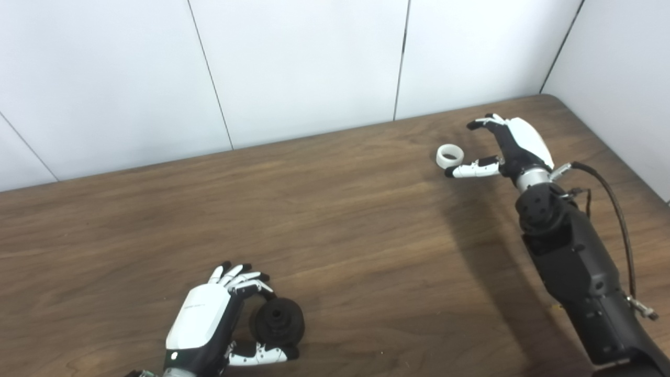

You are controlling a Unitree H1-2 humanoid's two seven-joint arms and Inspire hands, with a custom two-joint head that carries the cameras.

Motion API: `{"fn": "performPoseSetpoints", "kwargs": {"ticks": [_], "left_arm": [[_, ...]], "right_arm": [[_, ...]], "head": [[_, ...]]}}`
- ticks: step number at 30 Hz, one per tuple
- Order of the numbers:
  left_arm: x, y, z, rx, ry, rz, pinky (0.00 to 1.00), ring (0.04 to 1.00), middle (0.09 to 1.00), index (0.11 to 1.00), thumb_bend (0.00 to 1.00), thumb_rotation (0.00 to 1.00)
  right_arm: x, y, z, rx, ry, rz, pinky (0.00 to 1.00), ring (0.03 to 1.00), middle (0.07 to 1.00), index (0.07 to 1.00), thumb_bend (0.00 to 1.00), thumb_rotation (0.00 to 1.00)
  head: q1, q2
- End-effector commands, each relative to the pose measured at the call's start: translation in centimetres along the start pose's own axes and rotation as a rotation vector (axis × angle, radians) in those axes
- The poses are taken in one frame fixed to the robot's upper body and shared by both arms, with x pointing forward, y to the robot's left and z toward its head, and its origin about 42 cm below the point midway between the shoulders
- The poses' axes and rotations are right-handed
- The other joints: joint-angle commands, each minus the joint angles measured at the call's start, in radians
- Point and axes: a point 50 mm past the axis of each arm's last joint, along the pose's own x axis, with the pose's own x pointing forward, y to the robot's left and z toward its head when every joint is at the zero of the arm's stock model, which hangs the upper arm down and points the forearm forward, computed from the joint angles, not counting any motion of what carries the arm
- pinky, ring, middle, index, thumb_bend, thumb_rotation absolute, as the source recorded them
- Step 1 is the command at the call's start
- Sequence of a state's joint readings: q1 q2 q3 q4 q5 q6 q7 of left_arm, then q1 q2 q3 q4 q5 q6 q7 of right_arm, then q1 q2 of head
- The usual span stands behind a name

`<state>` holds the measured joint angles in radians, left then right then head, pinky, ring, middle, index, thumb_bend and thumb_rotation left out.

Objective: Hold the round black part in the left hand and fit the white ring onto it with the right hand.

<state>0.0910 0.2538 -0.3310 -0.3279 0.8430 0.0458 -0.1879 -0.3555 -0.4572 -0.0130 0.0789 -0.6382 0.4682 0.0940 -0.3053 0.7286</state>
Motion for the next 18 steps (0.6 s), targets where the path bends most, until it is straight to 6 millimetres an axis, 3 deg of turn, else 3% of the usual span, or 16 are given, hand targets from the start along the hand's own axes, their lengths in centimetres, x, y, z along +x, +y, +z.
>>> {"fn": "performPoseSetpoints", "kwargs": {"ticks": [1,8,15,18], "left_arm": [[-0.7,0.1,-0.6,0.021,0.016,-0.027,1.00,0.910,0.793,0.484,0.52,0.05],[-0.6,0.3,-0.7,0.031,0.014,-0.028,1.00,0.908,0.792,0.484,0.52,0.05],[-0.6,0.4,-0.6,0.033,0.011,-0.029,1.00,0.908,0.794,0.484,0.52,0.05],[-0.6,0.3,-0.6,0.033,0.013,-0.029,1.00,0.907,0.793,0.483,0.52,0.05]], "right_arm": [[1.8,-3.0,1.7,-0.027,-0.035,-0.068,0.88,0.973,0.951,0.780,0.77,0.31],[3.9,-2.5,2.4,-0.031,-0.018,-0.005,0.90,0.980,0.954,0.769,0.80,0.36],[4.9,-1.4,3.2,-0.037,-0.005,0.038,0.98,0.986,0.956,0.748,0.81,0.32],[5.2,-1.1,3.2,-0.051,0.000,0.046,0.97,0.979,0.947,0.735,0.81,0.33]], "head": [[-0.001,0.002],[0.001,0.004],[0.001,0.006],[0.003,0.008]]}}
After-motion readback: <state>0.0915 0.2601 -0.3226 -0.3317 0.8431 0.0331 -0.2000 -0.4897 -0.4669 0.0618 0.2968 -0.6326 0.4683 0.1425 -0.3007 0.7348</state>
